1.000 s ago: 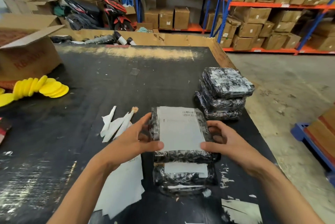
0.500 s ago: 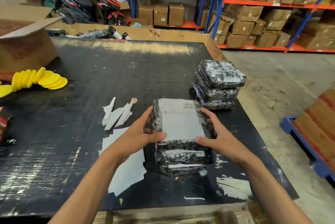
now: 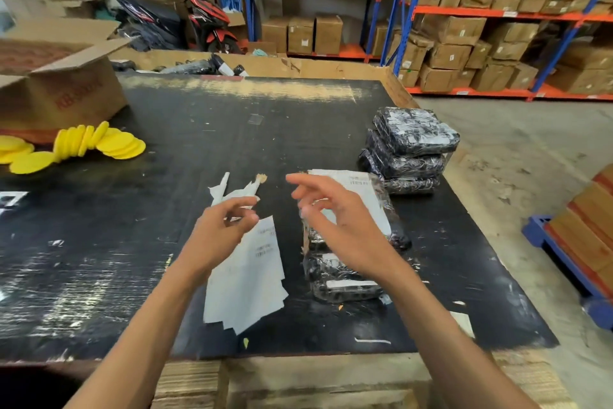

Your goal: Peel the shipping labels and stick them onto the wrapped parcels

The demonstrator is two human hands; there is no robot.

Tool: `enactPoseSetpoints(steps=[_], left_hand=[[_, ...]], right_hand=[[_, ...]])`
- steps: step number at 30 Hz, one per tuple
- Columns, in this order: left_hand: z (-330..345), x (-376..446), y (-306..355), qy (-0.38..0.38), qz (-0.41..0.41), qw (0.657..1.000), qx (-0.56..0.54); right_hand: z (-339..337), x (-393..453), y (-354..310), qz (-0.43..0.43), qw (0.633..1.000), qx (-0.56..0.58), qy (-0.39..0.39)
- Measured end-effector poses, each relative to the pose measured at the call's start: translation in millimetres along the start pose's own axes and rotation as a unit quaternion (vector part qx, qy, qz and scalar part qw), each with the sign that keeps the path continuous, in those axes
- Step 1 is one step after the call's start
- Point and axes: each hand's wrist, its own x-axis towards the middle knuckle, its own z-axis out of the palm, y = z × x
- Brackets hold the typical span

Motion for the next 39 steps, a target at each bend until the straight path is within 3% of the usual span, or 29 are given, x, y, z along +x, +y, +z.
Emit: enactPoseSetpoints(steps=[3, 8, 11, 15, 20, 23, 28, 39], left_hand=[[-12, 3, -41, 0.057, -0.035, 0.993, 0.093], [-4, -10, -98, 0.015, -0.056, 0.975, 0.215], [3, -16, -120, 0.012, -0.033, 0.971, 0.238], [4, -21, -127, 0.027, -0.009, 0.970, 0.242], [3, -24, -128, 0.045, -0.001, 0.974, 0.221], [6, -26, -132, 0.055, 0.002, 0.974, 0.222], [9, -22, -133, 0.069, -0.012, 0.974, 0.217], [17, -23, -134, 0.091, 0.003, 0.962, 0.259]], right_hand=[[50, 7, -1, 0.031, 0.995, 0.017, -0.088], [128, 2, 39, 0.134, 0.967, -0.079, -0.200], [145, 1, 72, 0.241, 0.938, -0.207, -0.136], [146, 0, 93, 0.324, 0.911, -0.237, -0.088], [151, 3, 104, 0.295, 0.923, -0.245, 0.006], [152, -1, 106, 0.258, 0.927, -0.271, 0.024], [143, -1, 102, 0.254, 0.955, -0.138, 0.066], [156, -7, 109, 0.192, 0.968, -0.102, 0.128]])
